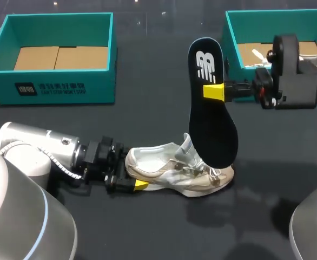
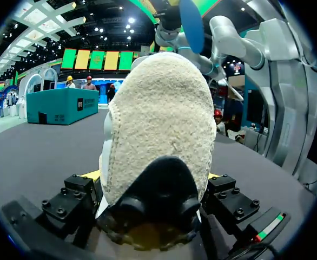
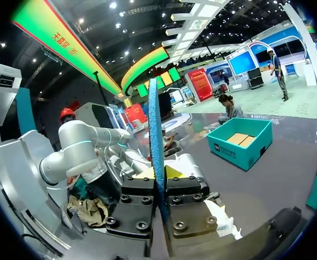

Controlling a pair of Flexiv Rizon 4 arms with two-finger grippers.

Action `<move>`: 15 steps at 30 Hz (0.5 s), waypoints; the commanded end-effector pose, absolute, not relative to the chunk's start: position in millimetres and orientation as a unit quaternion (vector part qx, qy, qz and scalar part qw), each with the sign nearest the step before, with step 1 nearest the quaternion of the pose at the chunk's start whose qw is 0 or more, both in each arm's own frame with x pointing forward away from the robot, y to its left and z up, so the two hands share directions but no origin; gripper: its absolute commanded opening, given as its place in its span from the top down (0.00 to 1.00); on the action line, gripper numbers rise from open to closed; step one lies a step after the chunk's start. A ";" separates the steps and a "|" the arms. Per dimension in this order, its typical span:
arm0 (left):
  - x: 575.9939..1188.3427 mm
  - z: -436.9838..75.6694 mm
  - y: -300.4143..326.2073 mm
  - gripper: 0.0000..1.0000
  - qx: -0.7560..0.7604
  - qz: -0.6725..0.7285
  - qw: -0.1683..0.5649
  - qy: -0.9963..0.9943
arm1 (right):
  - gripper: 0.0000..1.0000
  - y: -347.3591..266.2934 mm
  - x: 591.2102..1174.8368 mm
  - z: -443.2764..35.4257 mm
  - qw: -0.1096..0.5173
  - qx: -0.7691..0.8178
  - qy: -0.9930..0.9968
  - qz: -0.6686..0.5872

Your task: Take the shoe out of the shoebox, open the shoe tongue, remove and reinsert the insole, then place the shoe into the shoebox

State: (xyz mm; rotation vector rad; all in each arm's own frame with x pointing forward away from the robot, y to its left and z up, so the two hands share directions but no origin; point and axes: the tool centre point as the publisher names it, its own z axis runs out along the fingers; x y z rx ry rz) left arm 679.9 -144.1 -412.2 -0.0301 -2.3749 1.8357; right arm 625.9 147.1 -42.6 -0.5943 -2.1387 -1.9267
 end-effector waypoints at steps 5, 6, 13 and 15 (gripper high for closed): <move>680.7 -414.8 -144.1 1.00 -0.010 0.610 0.070 -0.789 | 1.00 142.8 613.4 -45.4 0.097 -0.204 -0.723 -0.653; 680.7 -414.8 -144.1 1.00 -0.010 0.610 0.070 -0.789 | 1.00 141.8 614.0 -45.2 0.099 -0.202 -0.725 -0.651; 680.7 -414.8 -144.1 1.00 -0.010 0.610 0.070 -0.789 | 1.00 137.8 619.8 -42.8 0.116 -0.188 -0.729 -0.648; 680.7 -414.8 -144.1 1.00 -0.010 0.610 0.070 -0.789 | 1.00 137.7 620.4 -43.7 0.122 -0.185 -0.727 -0.650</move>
